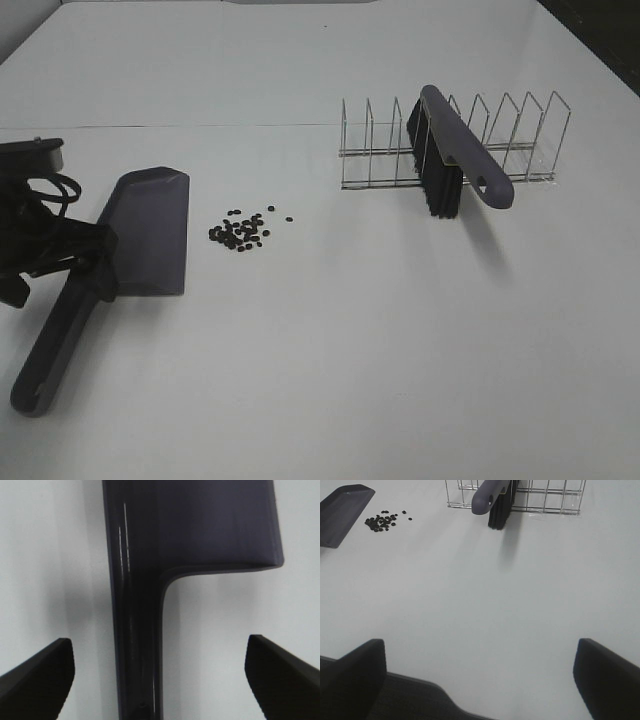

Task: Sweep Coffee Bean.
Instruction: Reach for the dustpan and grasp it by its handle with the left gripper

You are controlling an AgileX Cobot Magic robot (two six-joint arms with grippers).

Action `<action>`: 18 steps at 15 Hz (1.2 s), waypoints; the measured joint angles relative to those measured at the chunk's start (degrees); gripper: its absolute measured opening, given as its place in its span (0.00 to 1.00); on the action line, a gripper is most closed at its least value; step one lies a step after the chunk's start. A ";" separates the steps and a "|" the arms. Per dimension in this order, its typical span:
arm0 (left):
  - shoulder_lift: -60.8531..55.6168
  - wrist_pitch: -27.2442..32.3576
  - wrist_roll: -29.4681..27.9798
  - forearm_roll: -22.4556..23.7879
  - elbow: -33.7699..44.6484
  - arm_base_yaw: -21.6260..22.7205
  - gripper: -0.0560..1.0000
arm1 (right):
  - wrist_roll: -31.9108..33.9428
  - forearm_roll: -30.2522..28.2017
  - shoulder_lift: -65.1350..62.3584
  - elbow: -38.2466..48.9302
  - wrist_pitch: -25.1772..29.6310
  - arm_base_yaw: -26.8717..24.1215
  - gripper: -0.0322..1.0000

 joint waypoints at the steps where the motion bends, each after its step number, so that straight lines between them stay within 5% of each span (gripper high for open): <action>1: 1.83 -0.29 -0.17 0.00 0.00 0.00 0.86 | 0.00 0.00 0.00 0.00 0.00 0.00 0.95; 9: 8.65 -2.58 -0.57 1.38 -1.15 0.00 0.83 | 0.00 0.00 0.00 0.00 0.00 0.00 0.95; 14: 9.11 -3.84 -0.57 2.23 -1.20 0.00 0.36 | 0.00 0.00 0.00 0.00 0.00 0.00 0.94; 18: 9.11 -3.90 -0.69 2.46 -1.20 0.00 0.37 | 0.00 0.00 0.23 -0.17 0.00 0.00 0.94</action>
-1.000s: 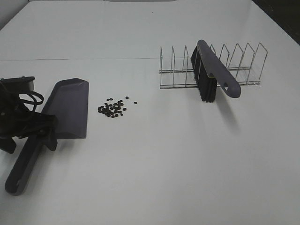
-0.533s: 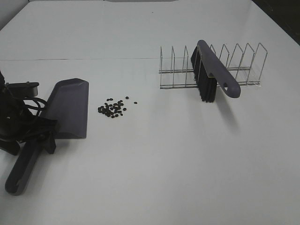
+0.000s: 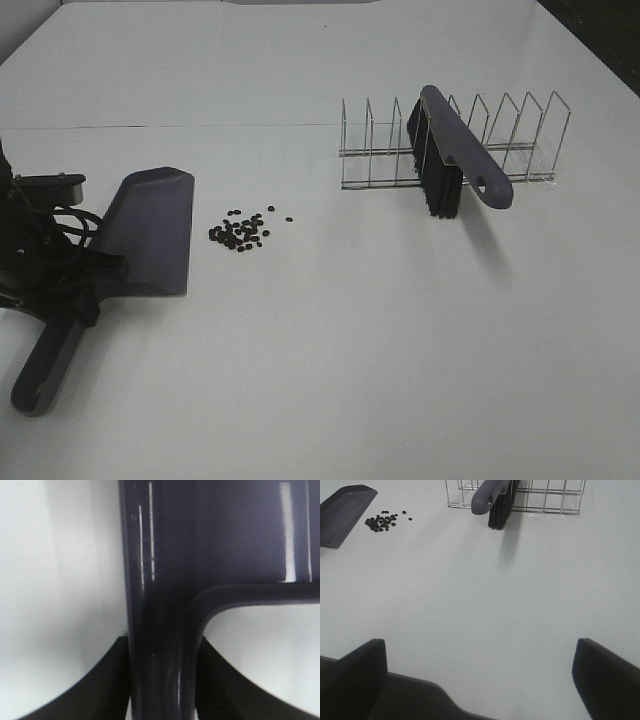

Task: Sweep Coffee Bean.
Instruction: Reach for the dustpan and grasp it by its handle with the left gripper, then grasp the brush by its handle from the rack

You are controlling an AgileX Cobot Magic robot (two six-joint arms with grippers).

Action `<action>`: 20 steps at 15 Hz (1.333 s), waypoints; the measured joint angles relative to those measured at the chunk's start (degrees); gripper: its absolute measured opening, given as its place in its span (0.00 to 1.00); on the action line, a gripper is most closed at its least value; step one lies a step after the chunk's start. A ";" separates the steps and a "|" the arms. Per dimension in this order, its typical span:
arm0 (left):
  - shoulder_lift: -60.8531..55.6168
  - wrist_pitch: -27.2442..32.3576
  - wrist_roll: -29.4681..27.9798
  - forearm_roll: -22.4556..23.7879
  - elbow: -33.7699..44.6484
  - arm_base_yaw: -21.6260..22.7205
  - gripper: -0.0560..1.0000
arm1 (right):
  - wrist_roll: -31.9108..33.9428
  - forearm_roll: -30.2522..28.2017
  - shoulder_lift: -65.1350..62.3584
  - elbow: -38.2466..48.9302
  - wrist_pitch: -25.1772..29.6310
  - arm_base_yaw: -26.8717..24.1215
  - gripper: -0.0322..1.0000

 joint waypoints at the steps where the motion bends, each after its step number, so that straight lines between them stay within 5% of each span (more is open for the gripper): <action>1: 0.00 0.00 0.00 0.00 0.00 0.00 0.37 | 0.97 0.00 4.30 -2.64 0.00 0.00 0.94; 14: 0.00 0.23 -0.06 0.06 0.00 0.00 0.37 | 3.04 0.00 59.01 -29.62 -0.69 0.00 0.86; 20: 0.00 0.46 0.17 0.06 0.00 0.00 0.37 | 3.04 0.80 79.98 -48.47 -0.69 0.00 0.86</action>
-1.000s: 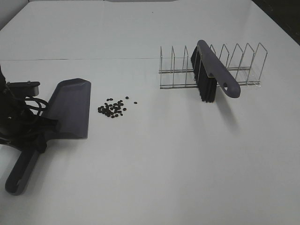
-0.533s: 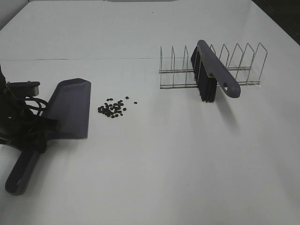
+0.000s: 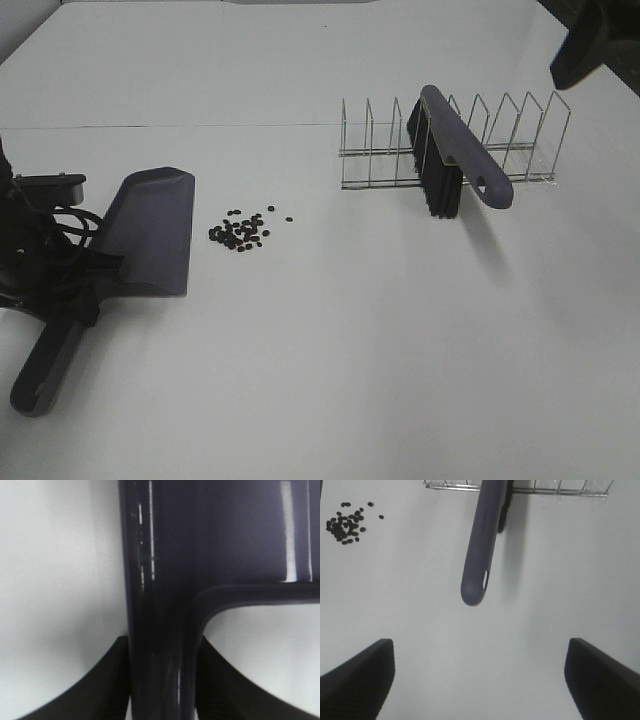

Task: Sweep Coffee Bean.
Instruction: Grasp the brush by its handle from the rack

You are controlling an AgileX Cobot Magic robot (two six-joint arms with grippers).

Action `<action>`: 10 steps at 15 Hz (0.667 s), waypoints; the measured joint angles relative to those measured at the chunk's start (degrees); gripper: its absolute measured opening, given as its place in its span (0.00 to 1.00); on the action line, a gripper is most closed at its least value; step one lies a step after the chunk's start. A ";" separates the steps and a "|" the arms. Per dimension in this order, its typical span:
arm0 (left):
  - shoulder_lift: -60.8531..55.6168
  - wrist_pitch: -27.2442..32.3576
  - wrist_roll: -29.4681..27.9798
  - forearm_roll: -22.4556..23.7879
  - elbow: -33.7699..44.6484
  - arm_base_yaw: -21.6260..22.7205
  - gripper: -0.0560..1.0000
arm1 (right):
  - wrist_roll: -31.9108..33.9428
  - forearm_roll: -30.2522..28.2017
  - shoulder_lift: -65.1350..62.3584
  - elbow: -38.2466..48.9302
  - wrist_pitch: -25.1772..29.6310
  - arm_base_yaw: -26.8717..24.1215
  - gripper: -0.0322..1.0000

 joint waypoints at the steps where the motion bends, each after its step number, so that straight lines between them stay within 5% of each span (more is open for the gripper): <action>1: 0.00 0.00 0.00 0.06 0.00 0.00 0.37 | 0.00 0.63 3.09 -3.21 0.00 0.00 0.86; 10: 0.00 0.29 0.11 0.06 -0.06 0.00 0.37 | 0.00 4.58 30.37 -27.96 0.29 0.00 0.86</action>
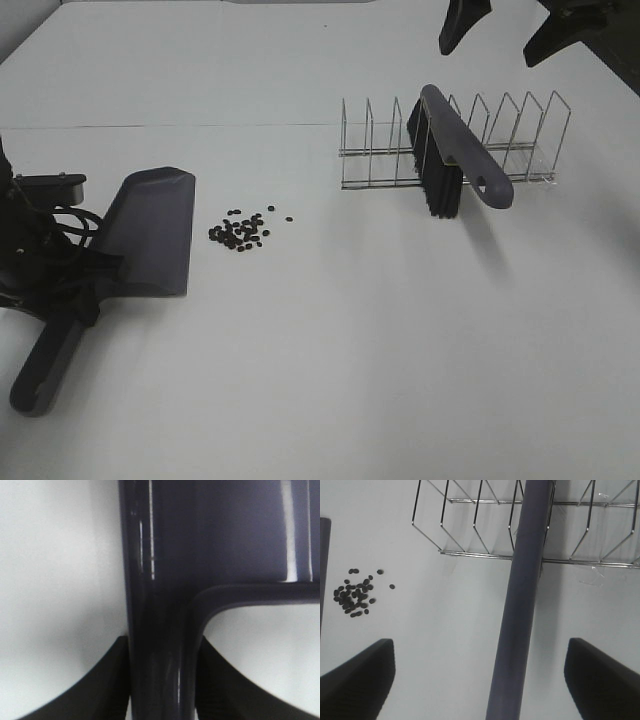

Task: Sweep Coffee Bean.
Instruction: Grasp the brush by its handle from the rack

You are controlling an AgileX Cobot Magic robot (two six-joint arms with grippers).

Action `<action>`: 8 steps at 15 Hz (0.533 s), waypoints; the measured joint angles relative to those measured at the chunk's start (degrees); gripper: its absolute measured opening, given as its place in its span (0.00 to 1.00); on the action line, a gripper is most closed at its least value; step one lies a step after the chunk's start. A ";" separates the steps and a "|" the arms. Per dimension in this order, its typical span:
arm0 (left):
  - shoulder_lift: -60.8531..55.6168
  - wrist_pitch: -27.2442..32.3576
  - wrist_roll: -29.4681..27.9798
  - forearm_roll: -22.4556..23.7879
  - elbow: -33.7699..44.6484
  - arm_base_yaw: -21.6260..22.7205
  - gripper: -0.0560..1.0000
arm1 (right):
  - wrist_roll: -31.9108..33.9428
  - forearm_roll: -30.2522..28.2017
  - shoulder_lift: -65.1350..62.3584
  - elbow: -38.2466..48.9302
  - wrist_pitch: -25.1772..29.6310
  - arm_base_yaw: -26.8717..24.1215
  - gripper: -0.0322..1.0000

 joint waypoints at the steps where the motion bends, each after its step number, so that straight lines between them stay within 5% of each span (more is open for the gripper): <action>1: 0.00 0.00 0.00 0.00 0.00 0.00 0.37 | 0.00 0.00 2.69 -2.12 -0.11 0.00 0.86; 8: 0.00 0.17 0.06 0.00 -0.06 0.00 0.37 | 3.04 -4.76 19.71 -13.12 -3.72 0.00 0.85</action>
